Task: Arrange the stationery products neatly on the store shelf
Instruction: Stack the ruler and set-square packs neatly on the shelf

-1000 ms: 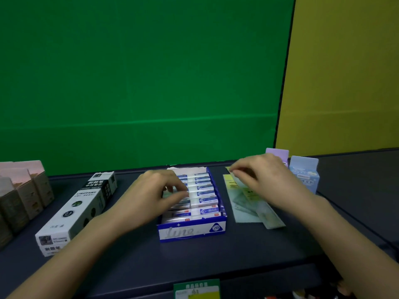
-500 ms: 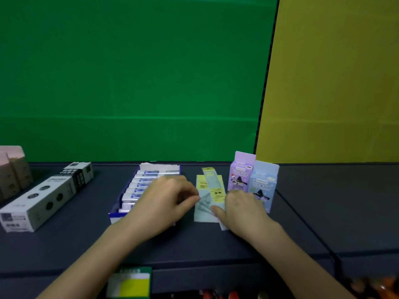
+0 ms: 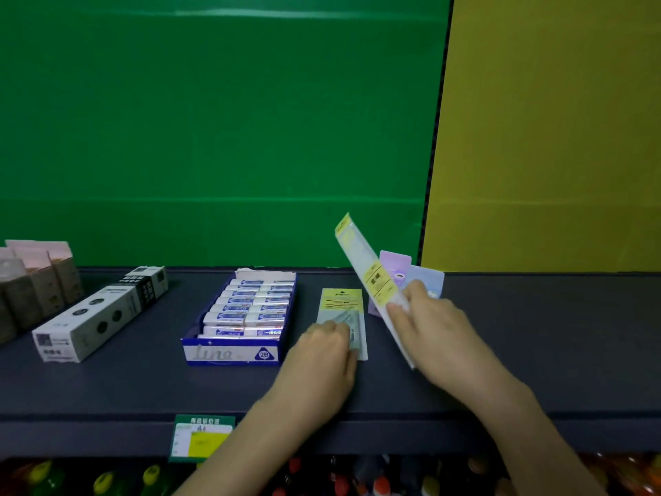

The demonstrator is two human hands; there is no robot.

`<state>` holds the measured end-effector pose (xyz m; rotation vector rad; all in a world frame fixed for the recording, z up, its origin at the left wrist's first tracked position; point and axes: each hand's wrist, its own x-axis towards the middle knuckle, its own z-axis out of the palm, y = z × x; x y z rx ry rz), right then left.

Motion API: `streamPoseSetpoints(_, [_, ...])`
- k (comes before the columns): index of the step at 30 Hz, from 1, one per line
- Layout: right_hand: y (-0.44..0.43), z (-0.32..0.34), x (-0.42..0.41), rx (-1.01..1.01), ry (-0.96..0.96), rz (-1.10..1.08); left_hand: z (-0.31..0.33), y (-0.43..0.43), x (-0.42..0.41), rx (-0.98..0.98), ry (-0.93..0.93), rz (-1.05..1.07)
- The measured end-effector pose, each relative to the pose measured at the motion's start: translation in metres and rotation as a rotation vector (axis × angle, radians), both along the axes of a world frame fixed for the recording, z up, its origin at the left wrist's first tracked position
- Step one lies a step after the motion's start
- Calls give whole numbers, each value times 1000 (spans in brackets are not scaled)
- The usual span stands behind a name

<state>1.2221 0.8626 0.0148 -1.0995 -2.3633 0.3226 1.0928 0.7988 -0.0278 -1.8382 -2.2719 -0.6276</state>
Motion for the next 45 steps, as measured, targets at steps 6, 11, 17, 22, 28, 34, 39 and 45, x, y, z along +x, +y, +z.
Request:
streamPoseSetpoints(6, [-6, 18, 32, 78, 98, -27, -14, 40, 1, -226, 39, 297])
streamPoseSetpoints(11, [-6, 18, 40, 78, 160, -52, -5, 50, -3, -223, -152, 341])
streamPoseSetpoints(17, [-5, 12, 41, 44, 198, -53, 13, 53, -11, -265, -496, 343])
streamPoseSetpoints(22, [0, 8, 40, 10, 221, -39, 17, 51, -12, -298, -580, 340])
streamPoseSetpoints(28, [10, 1, 38, -47, 275, -19, 22, 41, -13, -137, -635, 258])
streamPoseSetpoints(34, [8, 0, 35, -50, 395, 81, 48, 0, -21, 244, -640, 114])
streamPoseSetpoints(39, [-8, -5, 2, -304, 545, 260, 52, -61, -53, 489, -982, 47])
streamPoseSetpoints(45, [-59, -26, -66, -757, 643, 505, 29, -141, -96, 665, -1104, 204])
